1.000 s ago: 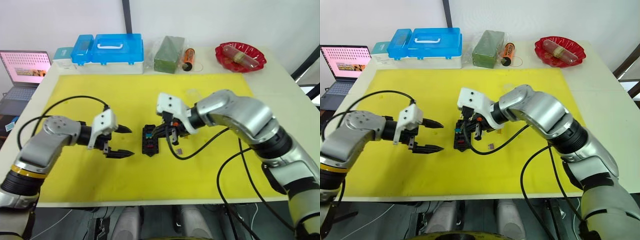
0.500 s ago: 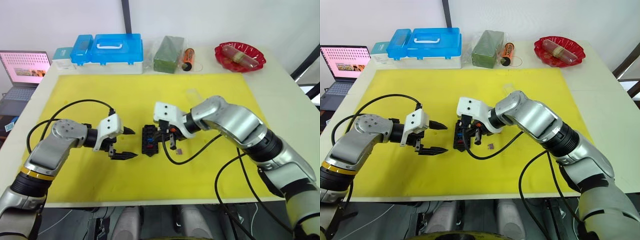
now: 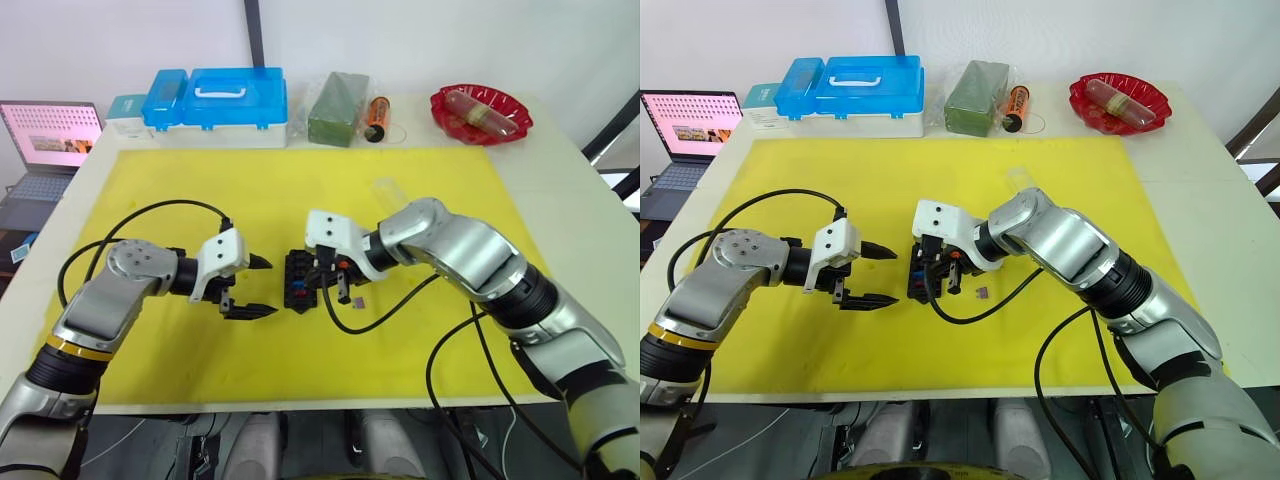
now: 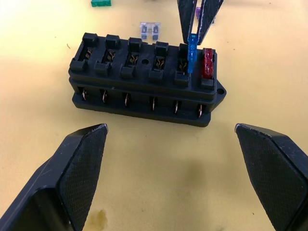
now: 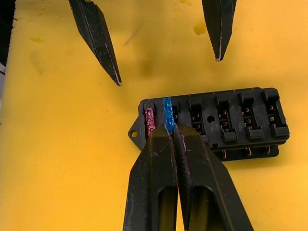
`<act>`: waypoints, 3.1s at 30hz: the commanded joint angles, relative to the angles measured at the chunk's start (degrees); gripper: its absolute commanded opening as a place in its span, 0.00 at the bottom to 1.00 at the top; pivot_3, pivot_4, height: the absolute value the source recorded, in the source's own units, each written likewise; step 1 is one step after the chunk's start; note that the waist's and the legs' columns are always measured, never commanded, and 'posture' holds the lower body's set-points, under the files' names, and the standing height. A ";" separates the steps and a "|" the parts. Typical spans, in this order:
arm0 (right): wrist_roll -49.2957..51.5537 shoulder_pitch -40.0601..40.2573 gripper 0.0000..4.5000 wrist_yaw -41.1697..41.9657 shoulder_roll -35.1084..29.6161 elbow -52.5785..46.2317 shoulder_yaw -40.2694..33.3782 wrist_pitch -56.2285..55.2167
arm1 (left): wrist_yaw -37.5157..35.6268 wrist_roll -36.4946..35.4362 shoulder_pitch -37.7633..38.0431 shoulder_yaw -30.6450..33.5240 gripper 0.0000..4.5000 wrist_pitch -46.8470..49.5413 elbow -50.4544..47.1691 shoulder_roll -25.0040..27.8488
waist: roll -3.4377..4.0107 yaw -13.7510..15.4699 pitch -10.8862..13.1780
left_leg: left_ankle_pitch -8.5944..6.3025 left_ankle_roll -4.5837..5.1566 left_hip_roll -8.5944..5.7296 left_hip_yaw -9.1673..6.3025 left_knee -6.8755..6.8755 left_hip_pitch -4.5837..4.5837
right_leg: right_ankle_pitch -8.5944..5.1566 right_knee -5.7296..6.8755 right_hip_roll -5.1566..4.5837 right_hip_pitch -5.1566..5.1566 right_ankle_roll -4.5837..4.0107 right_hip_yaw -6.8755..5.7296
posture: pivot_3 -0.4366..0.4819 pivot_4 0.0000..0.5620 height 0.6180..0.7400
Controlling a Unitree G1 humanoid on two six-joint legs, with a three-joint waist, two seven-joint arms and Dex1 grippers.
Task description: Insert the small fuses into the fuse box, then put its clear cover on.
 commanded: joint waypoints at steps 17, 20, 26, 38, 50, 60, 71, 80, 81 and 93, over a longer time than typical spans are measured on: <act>0.02 -1.15 0.00 0.81 0.70 -0.85 -4.06 0.87 | 0.02 -0.05 -0.22 0.93 0.99 -0.98 -1.33 -0.30 | 0.00 0.01 0.00 | 0.00 0.00 0.00 0.00 0.01 0.00 | 0.00 0.01 0.00 0.00 0.00 0.00 | 0.48 0.27 1.00; 0.24 -0.71 0.00 0.74 0.94 -1.00 -4.01 1.04 | 0.07 -0.13 -0.24 1.05 0.99 -1.05 -1.32 -0.46 | 0.00 0.01 0.00 | 0.00 0.00 0.00 0.00 0.01 0.00 | 0.00 0.01 0.00 0.00 0.00 0.00 | 0.48 0.27 1.00; -0.47 -0.04 0.00 0.50 0.98 -0.24 -3.51 0.46 | 0.11 -0.18 -0.30 1.09 0.99 -1.15 -1.31 -0.65 | 0.00 0.02 0.00 | 0.00 0.00 0.00 0.00 0.01 0.00 | 0.01 0.02 0.00 0.00 0.00 0.00 | 0.48 0.27 1.00; -2.01 0.91 0.00 1.32 0.76 0.91 -2.78 -0.66 | 0.36 -0.06 -0.29 1.13 0.99 -1.88 -1.08 -0.69 | 0.00 0.01 0.00 | 0.00 0.00 0.00 0.00 0.01 0.00 | 0.01 0.02 0.00 0.00 0.00 0.00 | 0.48 0.27 1.00; -0.88 0.24 0.00 2.06 1.10 -0.15 -3.90 -0.15 | 0.55 -0.16 -0.16 1.12 0.99 -1.88 -1.24 -0.62 | 0.00 0.01 0.00 | 0.00 0.00 0.00 0.00 0.02 0.00 | 0.01 0.03 0.00 0.00 0.00 0.00 | 0.48 0.27 1.00; -2.24 1.32 0.00 1.88 0.71 -0.07 -2.75 -1.38 | 0.60 -0.02 -0.36 1.03 0.99 -2.11 -1.05 -0.75 | 0.00 0.02 0.00 | 0.00 0.00 0.00 0.00 0.02 0.00 | 0.01 0.03 0.00 0.00 0.00 0.00 | 0.48 0.27 1.00; -3.30 1.77 0.00 2.36 0.80 0.31 -2.06 -2.30 | 0.91 0.27 -0.59 1.04 0.99 -2.09 -0.93 -1.06 | 0.00 0.01 0.00 | 0.00 0.00 0.00 0.00 0.03 0.00 | 0.01 0.05 0.00 0.00 0.01 0.00 | 0.48 0.27 1.00; -6.12 2.29 0.00 2.75 0.69 1.26 0.74 -4.39 | 1.33 0.40 -0.67 1.10 0.99 -1.96 -1.03 -1.54 | 0.00 0.00 -0.01 | 0.00 0.00 0.00 0.00 0.03 0.01 | 0.01 0.06 0.01 0.00 0.00 0.00 | 0.48 0.27 1.00; -6.78 2.34 0.00 2.79 0.63 1.42 1.40 -4.83 | 1.42 0.40 -0.67 1.09 0.99 -1.92 -1.07 -1.61 | 0.00 0.01 -0.01 | 0.00 0.00 0.00 0.00 0.03 0.01 | 0.01 0.07 0.01 0.00 0.00 0.00 | 0.48 0.27 1.00; -7.93 0.78 0.00 4.75 2.26 0.54 1.29 -3.92 | 2.10 0.42 -0.70 0.89 0.99 -1.72 -1.32 -1.92 | -0.01 -0.04 -0.03 | 0.00 0.00 0.00 0.00 0.04 0.06 | 0.01 0.11 0.02 0.02 0.00 0.00 | 0.48 0.27 1.00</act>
